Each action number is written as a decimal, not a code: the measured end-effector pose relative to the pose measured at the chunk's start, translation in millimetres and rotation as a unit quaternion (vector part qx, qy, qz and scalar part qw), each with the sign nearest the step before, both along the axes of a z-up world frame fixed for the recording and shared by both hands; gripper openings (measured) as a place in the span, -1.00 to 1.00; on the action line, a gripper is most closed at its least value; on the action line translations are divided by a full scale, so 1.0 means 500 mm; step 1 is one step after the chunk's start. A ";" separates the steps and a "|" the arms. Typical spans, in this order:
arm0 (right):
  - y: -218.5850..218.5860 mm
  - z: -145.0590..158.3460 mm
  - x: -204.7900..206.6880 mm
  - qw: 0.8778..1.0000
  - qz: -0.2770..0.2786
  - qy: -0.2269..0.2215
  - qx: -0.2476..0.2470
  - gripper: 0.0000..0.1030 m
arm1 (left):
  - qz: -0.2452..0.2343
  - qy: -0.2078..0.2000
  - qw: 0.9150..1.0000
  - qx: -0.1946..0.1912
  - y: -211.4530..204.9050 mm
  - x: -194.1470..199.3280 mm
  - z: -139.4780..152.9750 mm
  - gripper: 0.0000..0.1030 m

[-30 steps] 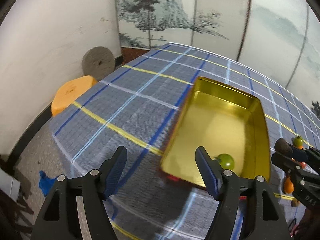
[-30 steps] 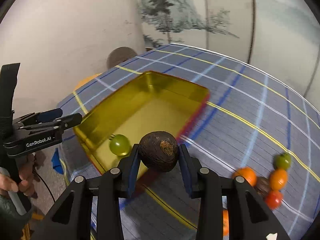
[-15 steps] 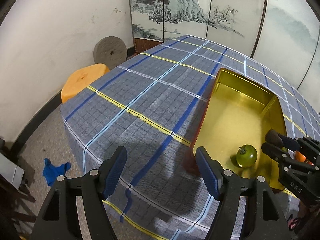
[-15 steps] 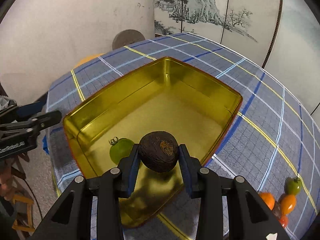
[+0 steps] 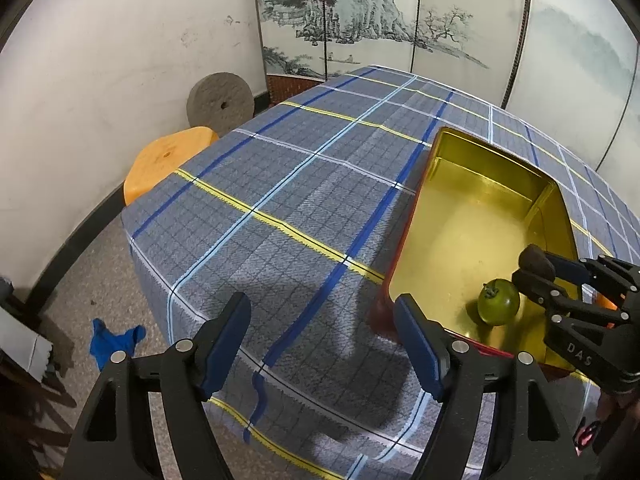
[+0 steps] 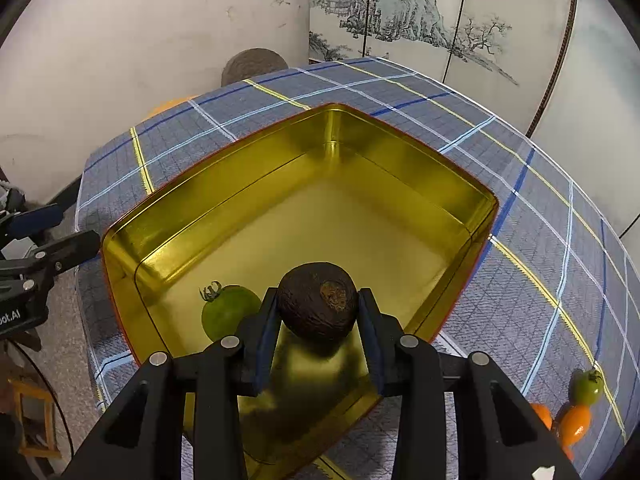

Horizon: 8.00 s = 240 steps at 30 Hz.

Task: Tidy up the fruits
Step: 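Carry the dark passion fruit into the tin and release it with the right gripper, then grasp the brown kiwi with the right gripper, then grasp the large tangerine with the left gripper and lift it over the tin, then lower the tangerine into the tin and open the left gripper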

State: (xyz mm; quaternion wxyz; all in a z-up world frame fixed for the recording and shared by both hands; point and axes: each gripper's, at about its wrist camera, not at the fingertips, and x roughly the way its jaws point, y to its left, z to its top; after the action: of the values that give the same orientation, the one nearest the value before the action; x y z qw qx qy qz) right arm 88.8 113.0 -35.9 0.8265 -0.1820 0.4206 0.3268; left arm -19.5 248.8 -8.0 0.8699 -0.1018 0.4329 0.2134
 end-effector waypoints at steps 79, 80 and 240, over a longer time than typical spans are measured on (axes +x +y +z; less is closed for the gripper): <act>-0.426 -0.040 -0.194 0.987 -0.154 0.034 0.002 -0.54 | -0.246 -0.007 0.969 -0.011 -0.401 0.019 0.032 0.47; -0.426 -0.040 -0.194 0.988 -0.154 0.032 0.002 -0.54 | -0.250 -0.007 0.968 -0.010 -0.407 0.020 0.032 0.47; -0.644 -0.056 -0.017 0.948 -0.315 -0.021 0.030 -0.52 | -0.138 -0.027 0.986 0.085 -0.168 0.116 0.037 0.06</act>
State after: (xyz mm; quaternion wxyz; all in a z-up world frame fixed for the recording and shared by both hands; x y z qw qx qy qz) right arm 80.1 -208.9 -64.0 0.9009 -0.0224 0.4294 0.0583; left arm 38.4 164.8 10.6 0.9079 0.0278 0.3992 0.1249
